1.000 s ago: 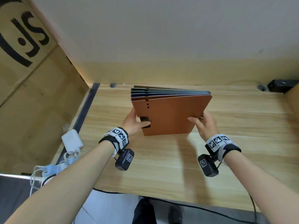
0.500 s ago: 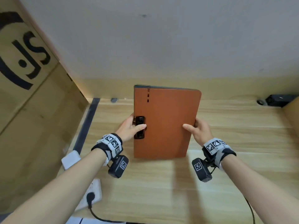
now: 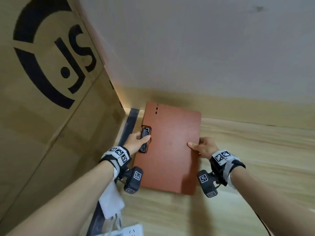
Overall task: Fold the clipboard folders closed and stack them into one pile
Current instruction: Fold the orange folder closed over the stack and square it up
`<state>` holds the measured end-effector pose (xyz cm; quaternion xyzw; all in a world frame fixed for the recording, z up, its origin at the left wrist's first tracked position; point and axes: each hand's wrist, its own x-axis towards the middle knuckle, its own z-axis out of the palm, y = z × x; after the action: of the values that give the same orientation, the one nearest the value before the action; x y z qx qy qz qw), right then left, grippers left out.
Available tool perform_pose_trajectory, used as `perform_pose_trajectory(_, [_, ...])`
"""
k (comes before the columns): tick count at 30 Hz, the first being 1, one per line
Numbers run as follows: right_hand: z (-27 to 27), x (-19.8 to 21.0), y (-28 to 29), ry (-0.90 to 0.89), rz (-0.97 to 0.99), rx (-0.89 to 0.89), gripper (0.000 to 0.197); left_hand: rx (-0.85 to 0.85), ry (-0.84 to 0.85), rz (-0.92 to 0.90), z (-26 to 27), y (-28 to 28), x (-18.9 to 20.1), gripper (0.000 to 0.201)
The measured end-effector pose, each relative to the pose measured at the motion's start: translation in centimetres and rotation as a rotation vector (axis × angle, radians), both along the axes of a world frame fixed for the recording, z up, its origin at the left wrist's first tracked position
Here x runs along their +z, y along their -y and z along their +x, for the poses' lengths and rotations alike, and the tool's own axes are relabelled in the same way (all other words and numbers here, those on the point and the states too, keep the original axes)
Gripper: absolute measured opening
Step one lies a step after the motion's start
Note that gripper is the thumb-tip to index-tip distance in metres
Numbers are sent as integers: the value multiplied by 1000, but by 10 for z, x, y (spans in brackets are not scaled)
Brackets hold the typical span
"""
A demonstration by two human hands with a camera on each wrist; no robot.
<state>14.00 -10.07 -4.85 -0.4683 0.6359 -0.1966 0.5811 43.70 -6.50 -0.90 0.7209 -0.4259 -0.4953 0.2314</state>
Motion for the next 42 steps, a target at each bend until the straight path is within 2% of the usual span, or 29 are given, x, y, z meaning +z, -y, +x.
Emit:
perform_pose_trajectory(5, [44,-25,25,-85,61,-12,24,131,-34,31,32,27,-21,46])
perform_pose_trajectory(7, [53,-32,33,-127,66,-20,29,157,-45,33,36,35,-24,41])
perform_pose_trajectory(11, [65,-39,43,-286,45,-40,44,212,-43,53,44,37,-35,42])
perform_pose_trajectory(15, [72,-31,39,-372,24,-38,42,267,-55,39,47,36,-40,41])
perform_pose_trajectory(23, [81,-24,29,-389,-37,-99,33,319,-18,7,36,39,-35,41])
perform_pose_trajectory(27, [82,-28,28,-384,-50,-135,32,298,58,3,29,36,-32,40])
perform_pose_trajectory(31, [79,-30,30,-393,-29,-114,35,265,172,64,28,36,-33,52])
perform_pose_trajectory(35, [76,-34,30,-419,-41,-100,35,264,192,47,30,43,-51,46])
perform_pose_trajectory(39, [78,-33,30,-446,-77,-83,32,281,170,28,27,44,-42,31])
perform_pose_trajectory(42, [83,-34,28,-486,-114,-41,32,290,168,6,28,44,-42,28])
